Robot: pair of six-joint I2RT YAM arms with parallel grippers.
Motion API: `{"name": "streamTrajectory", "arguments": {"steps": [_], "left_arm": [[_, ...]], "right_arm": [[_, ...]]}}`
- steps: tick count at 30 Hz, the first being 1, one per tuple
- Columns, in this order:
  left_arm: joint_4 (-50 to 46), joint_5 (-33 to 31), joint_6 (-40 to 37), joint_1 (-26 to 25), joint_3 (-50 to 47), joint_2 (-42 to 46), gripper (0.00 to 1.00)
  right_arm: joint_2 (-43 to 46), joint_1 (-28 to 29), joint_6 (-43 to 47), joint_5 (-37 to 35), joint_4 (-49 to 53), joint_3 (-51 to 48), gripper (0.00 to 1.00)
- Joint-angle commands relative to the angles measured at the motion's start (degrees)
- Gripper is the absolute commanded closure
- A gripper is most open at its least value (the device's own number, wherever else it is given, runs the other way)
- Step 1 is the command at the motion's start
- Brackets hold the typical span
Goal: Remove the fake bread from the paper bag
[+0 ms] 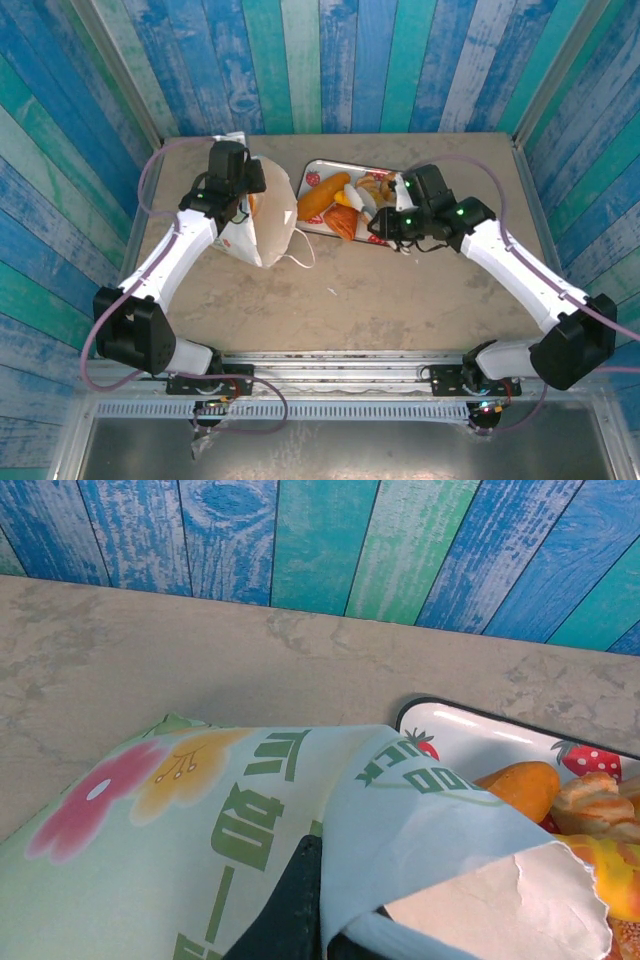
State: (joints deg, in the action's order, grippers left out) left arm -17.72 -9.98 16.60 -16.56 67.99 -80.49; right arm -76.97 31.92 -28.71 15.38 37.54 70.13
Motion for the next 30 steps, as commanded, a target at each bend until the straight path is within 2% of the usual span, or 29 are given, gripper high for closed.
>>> {"name": "streamTrajectory", "arguments": {"steps": [1, 6, 14, 21, 30], "left_arm": [[-0.03, 0.01, -1.15, 0.21, -0.29, 2.59, 0.94], [0.05, 0.40, -1.30, 0.21, -0.20, 2.51, 0.94], [0.63, 1.35, -1.70, 0.25, 0.09, 2.04, 0.94], [0.41, 2.94, -3.42, 0.20, 0.28, 2.66, 0.95], [0.13, 7.59, -7.67, 0.21, -1.84, 6.09, 0.98]], "right_arm": [[0.89, 4.50, -0.15, 4.16, 0.87, 5.23, 0.57], [-3.22, 10.70, 1.33, 5.02, 3.77, 12.74, 0.56], [-12.59, 15.85, 2.51, 9.96, 5.39, 19.15, 0.58], [-21.14, 16.52, 2.05, 11.41, 6.37, 22.25, 0.61], [-28.70, 16.47, 0.03, 9.75, 6.23, 27.74, 0.62]]}}
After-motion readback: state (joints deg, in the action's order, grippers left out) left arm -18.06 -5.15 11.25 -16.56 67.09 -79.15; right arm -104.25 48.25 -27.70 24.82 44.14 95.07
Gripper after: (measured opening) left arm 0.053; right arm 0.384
